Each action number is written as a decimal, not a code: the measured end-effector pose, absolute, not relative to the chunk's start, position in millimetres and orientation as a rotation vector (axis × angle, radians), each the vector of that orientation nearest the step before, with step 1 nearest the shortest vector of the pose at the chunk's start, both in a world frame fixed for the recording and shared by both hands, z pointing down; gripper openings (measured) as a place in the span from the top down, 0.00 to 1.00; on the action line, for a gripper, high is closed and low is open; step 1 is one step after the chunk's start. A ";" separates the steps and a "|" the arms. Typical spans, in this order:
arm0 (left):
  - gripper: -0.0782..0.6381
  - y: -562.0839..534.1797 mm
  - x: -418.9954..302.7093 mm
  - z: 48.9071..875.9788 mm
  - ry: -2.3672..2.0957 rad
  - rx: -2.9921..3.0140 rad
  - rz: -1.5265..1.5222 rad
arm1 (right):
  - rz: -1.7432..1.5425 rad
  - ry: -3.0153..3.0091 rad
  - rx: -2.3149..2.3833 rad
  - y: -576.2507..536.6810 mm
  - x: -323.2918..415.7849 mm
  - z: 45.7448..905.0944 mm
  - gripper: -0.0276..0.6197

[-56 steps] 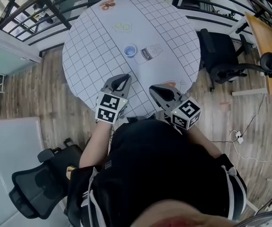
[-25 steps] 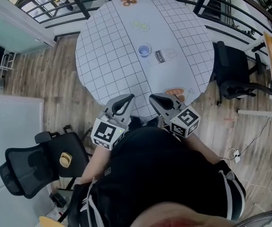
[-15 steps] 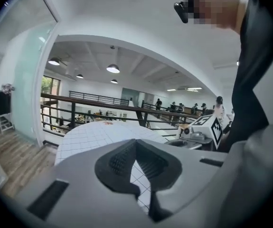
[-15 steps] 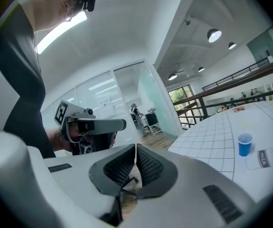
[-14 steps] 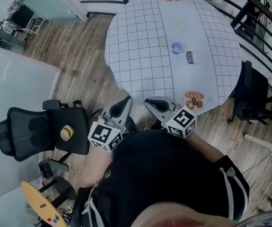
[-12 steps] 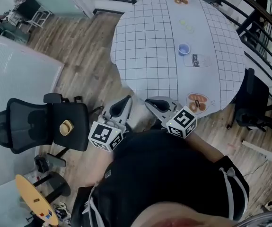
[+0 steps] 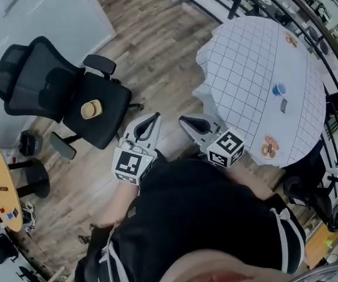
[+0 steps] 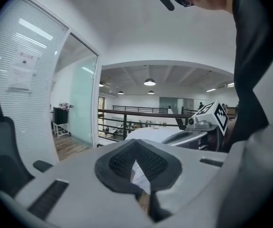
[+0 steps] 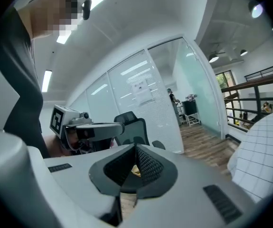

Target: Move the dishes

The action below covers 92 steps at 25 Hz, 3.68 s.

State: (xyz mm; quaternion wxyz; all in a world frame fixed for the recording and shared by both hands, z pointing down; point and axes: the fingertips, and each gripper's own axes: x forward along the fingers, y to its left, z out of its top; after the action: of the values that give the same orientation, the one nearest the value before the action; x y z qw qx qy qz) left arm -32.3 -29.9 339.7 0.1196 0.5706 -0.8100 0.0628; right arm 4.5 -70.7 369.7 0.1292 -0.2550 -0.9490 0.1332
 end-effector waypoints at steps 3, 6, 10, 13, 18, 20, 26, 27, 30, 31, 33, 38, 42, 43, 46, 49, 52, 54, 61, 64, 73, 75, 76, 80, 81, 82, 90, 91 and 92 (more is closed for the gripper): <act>0.88 36.1 -58.5 343.8 -2.428 1.551 0.186 | 0.372 -2.737 -0.842 -9.1 -24.0 364.0 0.92; 0.88 93.1 -77.3 345.0 -2.481 1.446 0.162 | 0.364 -2.694 -0.942 47.9 -47.9 366.7 0.92; 0.88 157.7 -93.1 344.9 -2.539 1.322 0.148 | 0.343 -2.600 -1.117 122.3 -73.9 367.3 0.92; 0.88 195.6 -108.1 350.5 -2.565 1.231 0.123 | 0.298 -2.541 -1.227 163.1 -90.5 365.7 0.92; 0.88 243.7 -132.6 366.0 -2.600 1.028 0.061 | 0.266 -2.413 -1.377 208.6 -117.9 373.3 0.92; 0.88 258.2 -145.5 373.1 -2.611 0.945 0.036 | 0.261 -2.355 -1.447 224.0 -130.3 377.6 0.92; 0.88 276.9 -195.3 385.2 -2.623 0.800 -0.038 | 0.261 -2.258 -1.563 241.5 -183.5 385.1 0.92; 0.88 278.7 -203.4 388.4 -2.620 0.772 -0.028 | 0.260 -2.249 -1.581 242.0 -192.6 385.0 0.92; 0.88 283.1 -228.9 401.0 -2.612 0.700 0.005 | 0.236 -2.212 -1.627 243.3 -217.0 393.8 0.92; 0.88 284.7 -238.5 405.5 -2.613 0.680 0.007 | 0.225 -2.197 -1.632 243.9 -225.1 399.4 0.92; 0.88 288.0 -255.1 416.2 -2.607 0.645 -0.008 | 0.222 -2.166 -1.621 244.4 -237.3 411.7 0.92; 0.88 301.3 -279.6 457.2 -2.545 0.626 -0.044 | 0.263 -2.090 -1.559 254.3 -250.4 447.0 0.92; 0.88 315.7 -298.9 502.0 -2.514 0.617 -0.085 | 0.242 -2.040 -1.531 269.1 -263.1 486.4 0.92; 0.88 320.0 -305.3 514.8 -2.511 0.610 -0.084 | 0.231 -2.034 -1.525 271.9 -269.7 498.3 0.92; 0.88 332.7 -325.6 549.5 -2.492 0.584 -0.080 | 0.224 -2.024 -1.497 276.7 -294.5 527.4 0.92; 0.88 345.9 -333.6 580.4 -2.458 0.550 -0.115 | 0.225 -2.000 -1.468 281.2 -308.0 553.8 0.92; 0.88 352.9 -339.9 615.7 -2.431 0.536 -0.116 | 0.233 -1.989 -1.453 283.7 -318.0 585.3 0.92; 0.88 352.2 -345.7 639.7 -2.414 0.535 -0.091 | 0.245 -1.985 -1.448 282.3 -324.1 604.9 0.92; 0.88 356.5 -368.7 713.5 -2.366 0.533 -0.030 | 0.292 -1.967 -1.428 291.9 -334.5 661.4 0.92; 0.88 353.4 -377.7 742.8 -2.338 0.545 0.034 | 0.325 -1.974 -1.418 290.8 -334.9 677.2 0.92; 0.86 360.4 -398.1 837.6 -2.218 0.545 0.209 | 0.370 -1.952 -1.362 279.0 -322.8 726.9 0.92; 0.79 364.2 -398.8 856.1 -2.172 0.545 0.235 | 0.378 -1.949 -1.350 276.0 -320.4 734.3 0.92; 0.78 365.9 -399.2 863.3 -2.151 0.547 0.245 | 0.382 -1.947 -1.345 274.8 -318.8 737.3 0.92; 0.76 369.1 -406.3 879.2 -2.101 0.560 0.329 | 0.403 -1.943 -1.325 270.8 -313.3 745.5 0.92; 0.76 368.2 -408.9 881.9 -2.090 0.566 0.356 | 0.408 -1.944 -1.321 269.6 -312.5 746.6 0.92; 0.76 366.9 -411.3 884.9 -2.075 0.576 0.380 | 0.414 -1.944 -1.317 268.3 -311.7 747.7 0.92; 0.75 360.1 -416.7 913.4 -1.920 0.640 0.530 | 0.445 -1.946 -1.284 262.6 -307.1 757.6 0.92; 0.75 360.3 -416.6 916.9 -1.905 0.639 0.539 | 0.450 -1.945 -1.281 262.0 -306.4 758.5 0.92; 0.75 360.7 -416.6 920.2 -1.892 0.637 0.548 | 0.454 -1.945 -1.278 261.6 -305.7 759.2 0.92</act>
State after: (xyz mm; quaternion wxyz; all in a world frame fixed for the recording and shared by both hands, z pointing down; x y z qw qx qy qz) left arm -416.6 360.7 920.2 0.5105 0.2648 -0.7857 0.2277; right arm -305.7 261.6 759.2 0.3760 -0.4995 -0.7601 0.1773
